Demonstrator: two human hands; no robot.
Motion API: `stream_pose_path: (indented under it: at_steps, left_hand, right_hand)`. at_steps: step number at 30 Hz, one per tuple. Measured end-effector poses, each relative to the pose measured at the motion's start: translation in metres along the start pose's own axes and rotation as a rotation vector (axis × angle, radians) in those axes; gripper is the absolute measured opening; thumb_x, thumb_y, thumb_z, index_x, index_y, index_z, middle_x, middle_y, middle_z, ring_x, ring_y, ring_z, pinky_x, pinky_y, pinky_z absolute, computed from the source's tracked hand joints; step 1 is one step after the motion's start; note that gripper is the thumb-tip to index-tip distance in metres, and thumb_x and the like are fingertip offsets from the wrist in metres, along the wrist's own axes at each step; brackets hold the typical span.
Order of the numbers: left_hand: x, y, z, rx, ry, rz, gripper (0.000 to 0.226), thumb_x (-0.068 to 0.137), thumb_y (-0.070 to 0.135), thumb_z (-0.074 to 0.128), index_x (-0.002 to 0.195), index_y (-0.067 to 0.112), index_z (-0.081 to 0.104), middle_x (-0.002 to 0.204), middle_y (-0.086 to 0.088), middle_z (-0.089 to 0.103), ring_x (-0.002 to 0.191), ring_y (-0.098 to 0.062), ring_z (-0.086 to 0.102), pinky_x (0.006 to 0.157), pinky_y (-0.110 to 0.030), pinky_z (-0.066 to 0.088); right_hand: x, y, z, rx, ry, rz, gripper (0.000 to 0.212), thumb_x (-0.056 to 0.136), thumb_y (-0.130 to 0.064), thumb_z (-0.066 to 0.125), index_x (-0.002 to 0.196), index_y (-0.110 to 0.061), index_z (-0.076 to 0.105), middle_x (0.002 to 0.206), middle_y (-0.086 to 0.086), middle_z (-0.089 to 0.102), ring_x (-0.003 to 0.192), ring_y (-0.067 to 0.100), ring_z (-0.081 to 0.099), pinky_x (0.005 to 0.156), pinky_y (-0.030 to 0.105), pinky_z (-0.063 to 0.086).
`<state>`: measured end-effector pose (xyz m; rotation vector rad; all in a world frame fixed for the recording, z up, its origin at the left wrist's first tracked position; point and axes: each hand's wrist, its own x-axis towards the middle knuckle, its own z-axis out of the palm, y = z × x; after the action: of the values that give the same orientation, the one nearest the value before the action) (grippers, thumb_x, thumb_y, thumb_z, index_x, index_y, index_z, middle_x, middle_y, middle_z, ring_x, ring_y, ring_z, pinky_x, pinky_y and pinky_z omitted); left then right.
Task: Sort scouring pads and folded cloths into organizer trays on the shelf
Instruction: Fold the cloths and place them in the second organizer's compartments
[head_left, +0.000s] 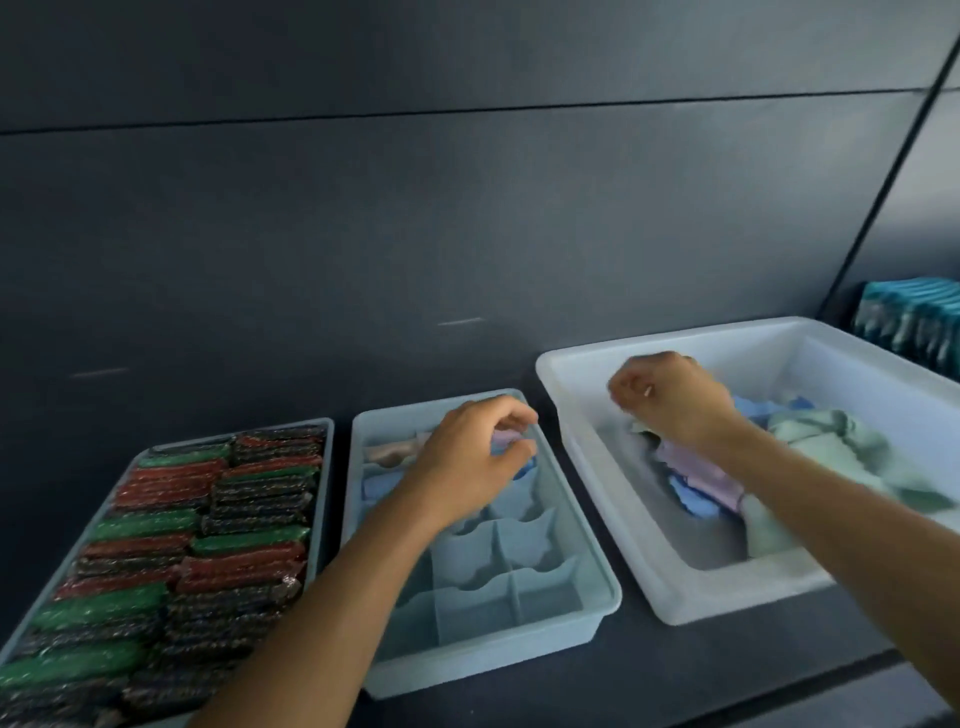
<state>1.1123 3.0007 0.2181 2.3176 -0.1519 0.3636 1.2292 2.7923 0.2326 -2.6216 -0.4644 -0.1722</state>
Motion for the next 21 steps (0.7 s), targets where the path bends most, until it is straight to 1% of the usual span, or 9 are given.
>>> stream_pose_path:
  at_steps: [2,4,5,9,12,14,15,18,21]
  left_hand:
    - [0.007,0.013,0.015,-0.024,-0.043,0.004,0.021,0.091,0.016,0.064,0.111,0.019,0.067,0.109,0.010,0.069,0.103,-0.001,0.062,0.095,-0.018,0.046]
    - [0.014,0.019,0.028,-0.035,-0.070,0.018,0.022,0.091,0.018,0.064,0.112,0.019,0.067,0.110,0.011,0.068,0.104,0.001,0.060,0.097,-0.017,0.045]
    - [0.016,0.021,0.032,-0.044,-0.078,0.016,0.022,0.091,0.019,0.064,0.112,0.021,0.067,0.110,0.012,0.068,0.105,0.001,0.060,0.097,-0.017,0.044]
    - [0.022,0.022,0.035,-0.096,-0.062,-0.017,0.020,0.091,0.018,0.064,0.110,0.020,0.068,0.107,0.012,0.069,0.100,0.004,0.061,0.086,-0.005,0.041]
    - [0.021,0.022,0.033,-0.194,-0.014,-0.071,0.017,0.090,0.015,0.064,0.107,0.017,0.070,0.103,0.010,0.071,0.094,0.004,0.063,0.086,-0.010,0.046]
    - [0.019,0.020,0.034,-0.207,0.008,-0.100,0.020,0.090,0.017,0.064,0.110,0.020,0.068,0.106,0.011,0.069,0.098,0.003,0.062,0.095,-0.024,0.049]
    - [0.019,0.019,0.035,-0.179,0.009,-0.099,0.025,0.090,0.020,0.065,0.115,0.023,0.065,0.112,0.013,0.066,0.103,0.003,0.060,0.099,-0.029,0.048]
    - [0.025,0.024,0.028,-0.200,0.019,-0.080,0.053,0.087,0.031,0.071,0.135,0.027,0.049,0.136,0.015,0.051,0.123,0.002,0.048,0.108,-0.031,0.040]
    - [0.036,0.045,0.006,-0.446,0.021,-0.138,0.078,0.079,0.033,0.079,0.144,0.031,0.037,0.147,0.015,0.041,0.132,0.000,0.039,0.110,-0.028,0.034]
  right_hand:
    - [0.005,0.040,-0.003,-0.352,-0.222,0.142,0.031,0.078,-0.053,0.060,0.093,-0.026,0.063,0.108,0.002,0.066,0.101,0.027,0.061,0.081,0.033,0.047]
    - [0.002,0.064,0.004,-0.633,-0.436,0.162,0.059,0.069,-0.068,0.059,0.108,-0.024,0.059,0.114,0.001,0.062,0.106,0.024,0.059,0.081,0.032,0.045]
    - [0.002,0.072,0.008,-0.717,-0.490,0.121,0.062,0.068,-0.067,0.059,0.112,-0.024,0.058,0.115,0.002,0.061,0.105,0.023,0.059,0.078,0.030,0.044]
    - [0.010,0.077,0.010,-0.720,-0.414,0.060,0.028,0.089,-0.038,0.051,0.110,-0.021,0.061,0.119,0.001,0.062,0.109,0.024,0.060,0.078,0.031,0.045]
    - [0.011,0.075,-0.001,-0.524,-0.310,0.096,0.016,0.090,-0.035,0.051,0.084,-0.024,0.060,0.099,-0.004,0.059,0.103,0.027,0.060,0.079,0.033,0.043]
    - [0.010,0.069,-0.013,-0.204,-0.236,0.080,0.030,0.085,-0.027,0.056,0.058,-0.019,0.045,0.069,-0.007,0.048,0.075,0.022,0.054,0.067,0.029,0.042]
    - [0.007,0.061,-0.020,0.023,-0.185,0.080,0.033,0.081,-0.021,0.058,0.054,-0.016,0.038,0.058,-0.008,0.040,0.062,0.016,0.045,0.058,0.027,0.037]
    - [-0.003,0.030,-0.042,0.649,-0.089,0.061,0.027,0.081,0.000,0.053,0.060,-0.012,0.042,0.059,0.003,0.035,0.057,0.013,0.036,0.056,0.026,0.032]
    - [-0.008,-0.004,-0.062,0.965,-0.135,-0.046,0.014,0.081,0.000,0.053,0.069,-0.007,0.049,0.066,0.009,0.039,0.063,0.022,0.040,0.061,0.030,0.038]
